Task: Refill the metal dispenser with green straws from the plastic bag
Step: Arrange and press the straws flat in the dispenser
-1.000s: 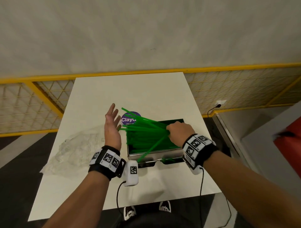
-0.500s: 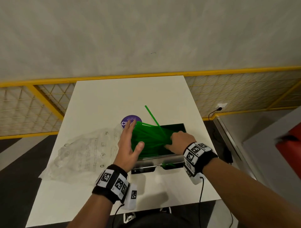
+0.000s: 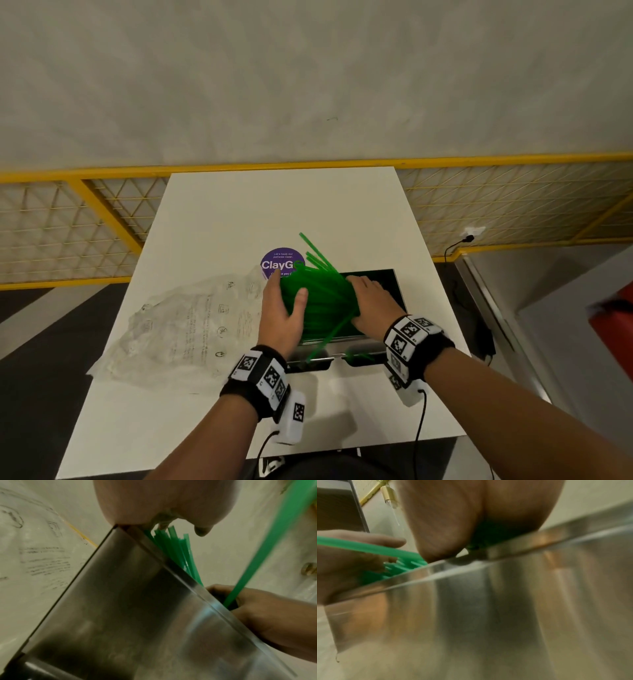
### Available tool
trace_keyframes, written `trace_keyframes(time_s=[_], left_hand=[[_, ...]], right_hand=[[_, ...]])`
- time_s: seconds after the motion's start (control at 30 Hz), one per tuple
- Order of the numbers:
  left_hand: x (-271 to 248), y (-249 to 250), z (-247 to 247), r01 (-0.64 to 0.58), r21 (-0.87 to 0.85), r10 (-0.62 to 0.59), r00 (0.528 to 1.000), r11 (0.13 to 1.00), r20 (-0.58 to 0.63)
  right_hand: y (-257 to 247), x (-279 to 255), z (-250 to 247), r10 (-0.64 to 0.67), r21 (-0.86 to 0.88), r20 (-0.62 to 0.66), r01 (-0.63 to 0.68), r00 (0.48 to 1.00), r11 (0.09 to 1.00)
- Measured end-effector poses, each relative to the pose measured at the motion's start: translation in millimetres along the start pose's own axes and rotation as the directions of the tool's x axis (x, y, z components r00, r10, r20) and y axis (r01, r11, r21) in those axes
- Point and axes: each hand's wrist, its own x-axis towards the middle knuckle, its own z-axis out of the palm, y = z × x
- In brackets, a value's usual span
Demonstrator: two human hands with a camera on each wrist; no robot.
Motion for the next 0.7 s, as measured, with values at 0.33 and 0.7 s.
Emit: trace_keyframes(time_s=[0.33, 0.7], left_hand=[[5, 0, -14, 0.053, -0.283, -0.063, 0.998, 0.958, -0.026], [11, 0, -25, 0.077, -0.372, -0.087, 0.996, 0.925, -0.01]], right_hand=[[-4, -4, 3, 0.041, -0.242, -0.071, -0.057, 0.997, 0.969], [-24, -3, 1, -0.002, -0.194, -0.114, -0.02, 0.994, 0.981]])
